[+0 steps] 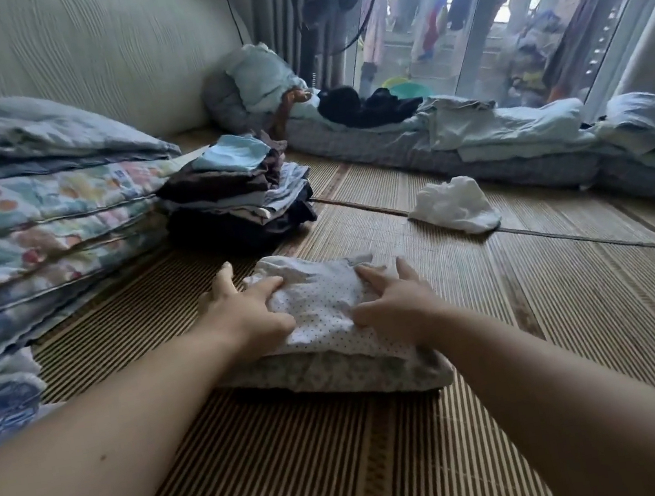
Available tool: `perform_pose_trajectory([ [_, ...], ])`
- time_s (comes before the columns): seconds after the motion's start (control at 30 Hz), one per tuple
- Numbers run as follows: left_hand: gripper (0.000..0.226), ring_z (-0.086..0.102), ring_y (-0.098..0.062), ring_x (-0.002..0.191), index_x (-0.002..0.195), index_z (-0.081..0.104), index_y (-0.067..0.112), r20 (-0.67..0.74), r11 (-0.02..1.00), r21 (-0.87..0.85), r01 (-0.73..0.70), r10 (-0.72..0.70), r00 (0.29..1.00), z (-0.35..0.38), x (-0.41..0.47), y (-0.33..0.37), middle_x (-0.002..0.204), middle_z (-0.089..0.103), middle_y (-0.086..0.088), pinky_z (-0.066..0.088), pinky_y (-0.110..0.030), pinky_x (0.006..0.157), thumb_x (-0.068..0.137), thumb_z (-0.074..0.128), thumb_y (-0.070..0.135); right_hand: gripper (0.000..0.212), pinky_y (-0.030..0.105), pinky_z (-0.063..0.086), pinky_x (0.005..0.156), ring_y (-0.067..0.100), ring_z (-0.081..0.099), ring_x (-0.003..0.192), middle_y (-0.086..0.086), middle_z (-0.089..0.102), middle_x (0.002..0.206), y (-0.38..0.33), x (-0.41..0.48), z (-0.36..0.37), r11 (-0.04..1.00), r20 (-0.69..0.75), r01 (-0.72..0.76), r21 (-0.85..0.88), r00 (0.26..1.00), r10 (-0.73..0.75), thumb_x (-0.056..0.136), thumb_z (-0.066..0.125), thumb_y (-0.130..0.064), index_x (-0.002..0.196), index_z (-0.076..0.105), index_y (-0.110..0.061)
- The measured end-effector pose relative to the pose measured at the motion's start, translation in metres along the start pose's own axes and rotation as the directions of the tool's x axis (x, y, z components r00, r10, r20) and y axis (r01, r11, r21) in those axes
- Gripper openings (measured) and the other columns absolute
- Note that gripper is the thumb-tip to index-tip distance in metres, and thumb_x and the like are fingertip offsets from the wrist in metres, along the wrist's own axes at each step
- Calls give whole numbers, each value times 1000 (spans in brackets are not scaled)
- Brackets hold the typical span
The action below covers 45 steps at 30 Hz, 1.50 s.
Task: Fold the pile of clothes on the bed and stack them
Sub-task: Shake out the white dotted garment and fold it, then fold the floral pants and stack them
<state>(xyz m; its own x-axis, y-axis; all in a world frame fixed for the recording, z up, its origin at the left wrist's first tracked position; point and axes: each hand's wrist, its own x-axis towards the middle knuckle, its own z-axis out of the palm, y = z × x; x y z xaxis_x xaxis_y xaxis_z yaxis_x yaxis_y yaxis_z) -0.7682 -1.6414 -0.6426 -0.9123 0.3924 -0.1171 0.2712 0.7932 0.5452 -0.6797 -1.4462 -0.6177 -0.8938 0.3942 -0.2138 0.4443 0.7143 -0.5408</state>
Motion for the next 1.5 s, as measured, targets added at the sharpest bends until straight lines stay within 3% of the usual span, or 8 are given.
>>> perform_pose_trajectory([
  [0.13, 86, -4, -27, 145, 145, 23, 47, -5, 989, 129, -74, 75, 997, -3, -7, 12, 161, -10, 2, 12, -50, 115, 62, 44, 44, 87, 59, 17, 115, 36, -1, 144, -2, -17, 159, 2, -7, 1, 996, -67, 0, -91, 998, -6, 72, 65, -58, 144, 15, -53],
  [0.33, 68, -3, -24, 145, 143, 26, 46, -38, 887, 218, -407, 425, 905, 1, -77, 60, 160, 0, 3, 12, -56, 115, 81, 53, 46, 86, 52, 22, 115, 30, 10, 146, 1, -5, 161, 19, -96, -23, 940, -264, 147, -308, 936, -233, 78, 56, -66, 148, 12, -44],
  [0.5, 66, -6, -19, 146, 142, 23, 50, 40, 808, 164, -566, 568, 822, 19, -172, 104, 159, 0, 11, 18, -56, 115, 84, 53, 45, 84, 50, 27, 114, 28, 16, 146, 1, -4, 161, 60, -221, -51, 911, -251, 95, -402, 945, -209, 81, 60, -59, 148, 14, -41],
  [0.67, 66, 5, -23, 146, 143, 29, 45, 113, 723, 131, -678, 668, 735, 64, -275, 151, 159, 12, 1, 23, -49, 115, 83, 56, 47, 78, 53, 28, 113, 29, 23, 144, 4, 6, 161, 110, -342, -55, 926, -293, -7, -377, 950, -112, 81, 64, -51, 147, 26, -37],
  [0.97, 66, 19, -20, 141, 142, 35, 42, 276, 739, -50, -672, 657, 702, 145, -391, 179, 156, 22, 5, 25, -43, 113, 82, 60, 49, 71, 62, 9, 111, 23, 16, 145, -4, 13, 159, 187, -468, -54, 951, -414, -198, -235, 906, 86, 79, 63, -49, 142, 32, -41],
  [1.17, 72, 25, -18, 141, 147, 25, 39, 346, 760, -46, -648, 621, 704, 164, -393, 203, 158, 22, 7, 29, -45, 113, 85, 59, 51, 74, 42, 35, 109, 17, 32, 140, -2, 24, 157, 226, -485, -70, 966, -412, -233, -110, 896, 169, 85, 60, -43, 149, 25, -29],
  [1.33, 78, 36, -20, 133, 149, 17, 41, 310, 810, -306, -500, 581, 753, 176, -378, 231, 154, 23, 3, 35, -36, 106, 87, 64, 40, 80, 35, 45, 91, 24, 51, 120, 4, 42, 144, 254, -474, -67, 940, -422, -339, -30, 857, 295, 86, 57, -50, 152, 15, -30],
  [1.5, 87, 59, -21, 96, 149, 5, 44, 320, 920, -141, -366, 392, 862, 187, -345, 253, 127, 45, -5, 55, -40, 83, 86, 62, 28, 79, 34, 47, 91, 24, 54, 118, 4, 49, 137, 268, -455, -61, 927, -403, -370, -57, 858, 317, 85, 56, -54, 150, 17, -32],
])
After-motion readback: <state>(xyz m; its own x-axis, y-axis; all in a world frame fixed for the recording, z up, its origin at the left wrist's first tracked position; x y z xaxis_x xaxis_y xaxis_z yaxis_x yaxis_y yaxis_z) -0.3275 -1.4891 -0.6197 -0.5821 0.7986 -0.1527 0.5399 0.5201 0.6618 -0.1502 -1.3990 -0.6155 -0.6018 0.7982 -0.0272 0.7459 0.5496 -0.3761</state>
